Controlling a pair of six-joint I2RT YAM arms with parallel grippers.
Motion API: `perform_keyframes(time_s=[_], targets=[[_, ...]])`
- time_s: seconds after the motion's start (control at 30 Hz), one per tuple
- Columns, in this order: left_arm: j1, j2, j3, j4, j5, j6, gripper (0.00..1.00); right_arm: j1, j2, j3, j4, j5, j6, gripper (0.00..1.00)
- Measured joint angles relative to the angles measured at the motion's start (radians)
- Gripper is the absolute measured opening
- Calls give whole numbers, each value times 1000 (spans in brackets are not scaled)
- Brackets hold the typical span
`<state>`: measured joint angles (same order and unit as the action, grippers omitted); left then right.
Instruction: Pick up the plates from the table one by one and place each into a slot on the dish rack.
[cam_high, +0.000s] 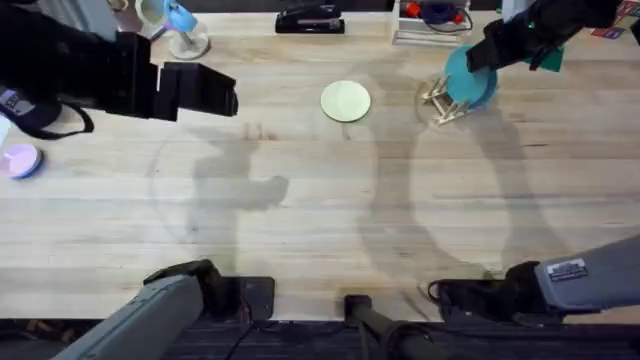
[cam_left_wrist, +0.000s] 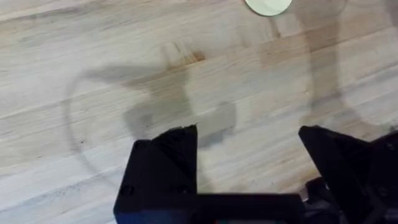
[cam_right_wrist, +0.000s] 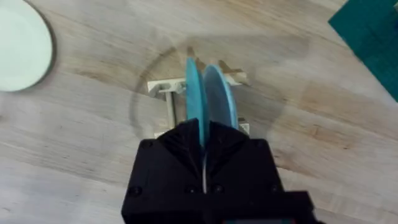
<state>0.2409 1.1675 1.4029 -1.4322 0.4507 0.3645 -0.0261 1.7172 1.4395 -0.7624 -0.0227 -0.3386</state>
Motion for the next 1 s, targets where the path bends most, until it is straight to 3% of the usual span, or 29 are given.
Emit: perform_keyframes(time_s=[0.2, 0.43, 1.0], targets=[[0, 0, 0, 0, 0, 0, 995, 3, 1, 0, 0, 0, 0, 30], [0, 0, 0, 0, 0, 0, 994, 3, 1, 0, 1, 0, -3, 110], [0, 0, 0, 0, 0, 0, 994, 3, -12, 0, 0, 0, -3, 133]])
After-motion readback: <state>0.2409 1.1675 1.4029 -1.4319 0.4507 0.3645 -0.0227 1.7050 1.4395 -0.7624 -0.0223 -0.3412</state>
